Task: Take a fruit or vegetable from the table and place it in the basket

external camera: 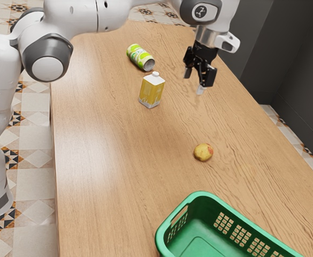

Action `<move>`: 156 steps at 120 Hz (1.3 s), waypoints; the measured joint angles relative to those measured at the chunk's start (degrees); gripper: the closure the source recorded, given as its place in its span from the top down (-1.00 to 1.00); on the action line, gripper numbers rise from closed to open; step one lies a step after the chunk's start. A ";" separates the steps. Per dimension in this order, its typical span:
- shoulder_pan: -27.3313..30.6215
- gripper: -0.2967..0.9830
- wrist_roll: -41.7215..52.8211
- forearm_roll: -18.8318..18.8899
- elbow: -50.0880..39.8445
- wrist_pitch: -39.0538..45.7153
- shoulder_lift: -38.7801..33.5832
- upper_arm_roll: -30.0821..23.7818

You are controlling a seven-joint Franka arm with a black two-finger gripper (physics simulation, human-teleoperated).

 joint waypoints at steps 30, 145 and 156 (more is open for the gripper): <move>-0.02 0.54 -1.86 -0.92 -0.09 0.97 0.01 0.74; -6.43 0.54 -27.17 -5.13 -11.24 10.95 4.11 2.54; -7.14 0.54 -29.75 -5.41 -12.91 13.42 3.64 2.62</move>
